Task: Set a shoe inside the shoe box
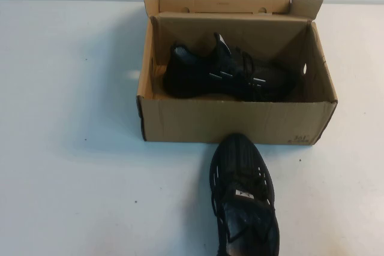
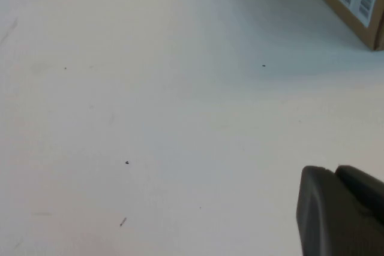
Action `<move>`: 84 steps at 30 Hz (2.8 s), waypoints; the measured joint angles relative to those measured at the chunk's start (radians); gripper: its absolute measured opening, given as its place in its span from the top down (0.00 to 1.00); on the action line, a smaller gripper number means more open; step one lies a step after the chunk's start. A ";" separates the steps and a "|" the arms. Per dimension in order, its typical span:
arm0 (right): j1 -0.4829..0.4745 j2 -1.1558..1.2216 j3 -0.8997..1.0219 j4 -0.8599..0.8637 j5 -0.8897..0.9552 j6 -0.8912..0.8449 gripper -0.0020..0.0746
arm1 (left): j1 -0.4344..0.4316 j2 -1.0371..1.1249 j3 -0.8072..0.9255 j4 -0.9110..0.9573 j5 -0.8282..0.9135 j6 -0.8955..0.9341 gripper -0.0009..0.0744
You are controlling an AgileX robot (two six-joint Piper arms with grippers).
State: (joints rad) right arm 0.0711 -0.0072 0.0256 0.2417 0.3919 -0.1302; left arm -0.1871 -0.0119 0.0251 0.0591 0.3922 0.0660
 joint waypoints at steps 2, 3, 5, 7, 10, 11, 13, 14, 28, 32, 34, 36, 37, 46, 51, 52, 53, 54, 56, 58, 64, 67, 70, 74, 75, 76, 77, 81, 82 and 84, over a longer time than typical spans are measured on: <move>0.000 0.000 0.000 0.000 0.000 0.000 0.99 | 0.000 0.000 0.000 0.000 0.000 0.000 0.99; 0.000 0.000 0.000 0.000 0.000 0.000 0.99 | 0.000 0.000 0.000 0.000 0.000 0.000 0.99; 0.000 0.000 0.000 0.000 0.000 0.000 0.99 | 0.000 0.000 0.000 0.000 0.000 0.000 0.99; 0.000 0.000 0.000 0.000 0.000 0.000 0.99 | 0.000 0.000 0.000 0.000 0.000 -0.002 0.99; 0.000 0.000 0.000 0.000 0.000 0.000 0.99 | 0.000 0.000 0.000 0.000 0.000 -0.002 0.99; 0.000 0.000 0.000 0.000 0.000 0.000 0.99 | 0.000 0.000 0.000 0.000 0.000 -0.002 0.99; 0.000 0.000 0.000 0.000 0.000 0.000 0.99 | 0.000 0.000 0.000 0.000 0.000 -0.002 0.99; 0.000 0.000 0.000 0.000 0.000 0.000 0.99 | 0.000 0.000 0.000 0.000 0.000 -0.002 0.99; 0.000 0.000 0.000 0.000 0.000 0.000 0.99 | 0.000 0.000 0.000 0.000 0.000 -0.002 0.99; 0.000 0.000 0.000 0.000 0.000 0.000 0.99 | 0.000 0.000 0.000 0.000 0.000 -0.002 0.99; 0.000 0.000 0.000 0.000 0.000 0.000 0.99 | 0.000 0.000 0.000 0.000 0.000 -0.002 0.99; 0.000 0.000 0.000 0.000 0.000 0.000 0.99 | 0.000 0.000 0.000 0.000 0.000 -0.002 0.99; 0.000 0.000 0.000 0.000 0.000 0.000 0.99 | 0.000 0.000 0.000 0.000 0.000 -0.002 0.99; 0.000 0.000 0.000 0.000 -0.037 0.000 0.99 | 0.000 0.000 0.000 0.000 -0.048 -0.002 0.99; 0.000 0.000 0.000 0.002 -0.183 0.000 0.99 | 0.000 0.000 0.000 0.000 -0.224 -0.002 0.99; 0.000 0.000 0.000 0.002 -0.227 0.000 0.99 | 0.000 0.000 0.000 0.000 -0.259 -0.002 0.99; 0.000 0.000 0.000 0.002 -0.274 0.000 0.99 | 0.000 0.000 0.000 0.000 -0.303 -0.002 0.99; 0.000 0.000 0.000 0.002 -0.324 0.000 0.99 | 0.000 0.000 0.000 0.000 -0.348 -0.002 0.99; 0.000 0.000 0.000 0.006 -0.420 0.000 0.99 | 0.000 0.000 0.000 0.000 -0.431 -0.002 0.99; 0.000 0.000 0.000 0.007 -0.520 0.000 0.99 | 0.000 0.000 0.000 0.000 -0.513 -0.002 0.99; 0.000 0.000 0.000 0.012 -0.726 0.000 0.99 | 0.000 0.000 0.000 0.000 -0.646 -0.002 0.99; 0.000 0.000 0.000 0.012 -0.739 0.000 0.99 | 0.000 0.000 0.000 0.000 -0.647 -0.002 0.99; 0.000 0.000 0.000 0.012 -0.739 0.000 0.99 | 0.000 0.000 0.000 0.000 -0.648 -0.002 0.99; 0.000 0.000 0.000 0.012 -0.775 0.000 0.99 | 0.000 0.000 0.000 0.000 -0.710 -0.004 0.99; 0.000 0.000 0.000 0.013 -0.800 0.000 0.99 | 0.000 0.000 0.000 0.000 -0.740 -0.015 0.99; 0.000 0.000 0.000 0.013 -0.828 0.000 0.99 | 0.000 0.000 0.000 0.000 -0.777 -0.028 0.99; 0.000 0.000 0.000 0.013 -0.872 0.000 0.99 | 0.000 0.000 0.000 0.000 -0.813 -0.039 0.99; 0.000 0.000 0.000 0.015 -1.110 0.000 0.99 | 0.000 0.000 0.000 0.000 -1.039 -0.106 0.99; 0.000 -0.002 0.000 0.015 -1.169 0.007 0.99 | 0.000 0.000 0.000 0.000 -1.100 -0.121 0.99; 0.000 -0.006 -0.022 0.021 -1.235 0.039 0.99 | 0.000 -0.002 0.000 0.000 -1.184 -0.144 0.99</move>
State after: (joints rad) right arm 0.0711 -0.0133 0.0034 0.2623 -0.8431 -0.0908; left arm -0.1871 -0.0137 0.0251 0.0591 -0.7916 -0.0783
